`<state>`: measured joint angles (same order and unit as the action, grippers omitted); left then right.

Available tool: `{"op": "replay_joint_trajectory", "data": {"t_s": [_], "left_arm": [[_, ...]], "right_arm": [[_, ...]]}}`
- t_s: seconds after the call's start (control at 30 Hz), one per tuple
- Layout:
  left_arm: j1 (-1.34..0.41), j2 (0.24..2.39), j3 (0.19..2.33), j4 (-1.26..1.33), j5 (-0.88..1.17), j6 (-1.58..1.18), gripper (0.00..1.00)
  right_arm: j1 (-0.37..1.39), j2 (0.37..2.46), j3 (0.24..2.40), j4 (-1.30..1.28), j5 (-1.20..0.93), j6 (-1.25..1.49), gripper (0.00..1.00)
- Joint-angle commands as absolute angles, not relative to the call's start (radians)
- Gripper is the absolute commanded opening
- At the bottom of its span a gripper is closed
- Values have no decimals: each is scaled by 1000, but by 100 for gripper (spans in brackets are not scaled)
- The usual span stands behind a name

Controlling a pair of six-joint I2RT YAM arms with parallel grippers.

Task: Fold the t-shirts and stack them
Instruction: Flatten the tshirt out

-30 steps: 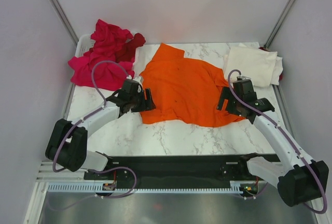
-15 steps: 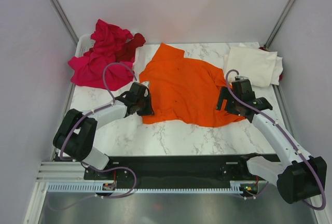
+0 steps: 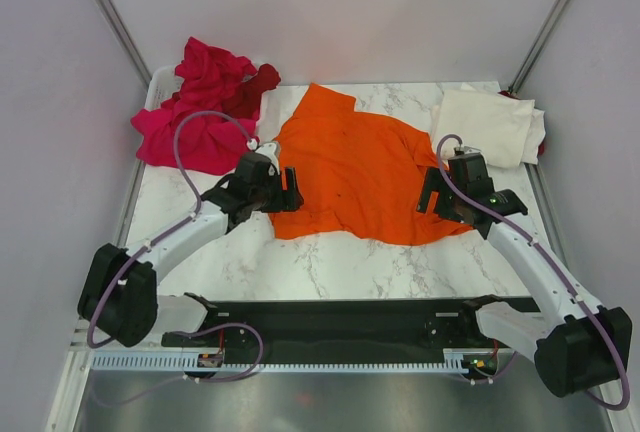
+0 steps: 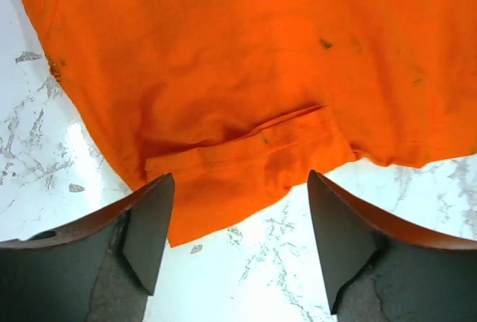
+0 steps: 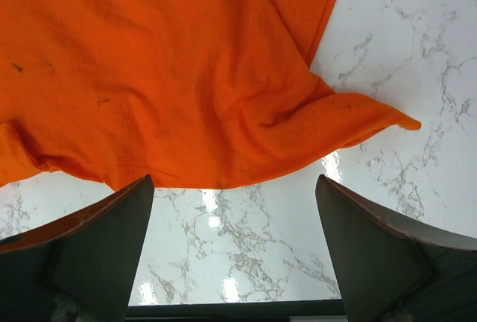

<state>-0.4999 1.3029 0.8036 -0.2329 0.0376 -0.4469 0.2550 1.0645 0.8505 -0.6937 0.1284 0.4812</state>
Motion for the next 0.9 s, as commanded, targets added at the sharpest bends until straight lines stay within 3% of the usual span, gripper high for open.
{"op": "replay_joint_trajectory", "data": {"t_s": [0.0, 0.13, 0.6, 0.87], "left_arm": [[-503, 1394, 836, -276, -18, -431, 82], [-508, 1462, 857, -276, -75, -448, 81], [-508, 1410, 764, -319, -69, -489, 54], [-509, 1445, 769, -314, -72, -492, 53]], "right_arm": [[255, 1046, 844, -666, 140, 469, 98], [253, 1043, 844, -666, 135, 466, 98], [253, 1052, 841, -657, 130, 459, 98], [253, 1049, 839, -653, 130, 459, 98]]}}
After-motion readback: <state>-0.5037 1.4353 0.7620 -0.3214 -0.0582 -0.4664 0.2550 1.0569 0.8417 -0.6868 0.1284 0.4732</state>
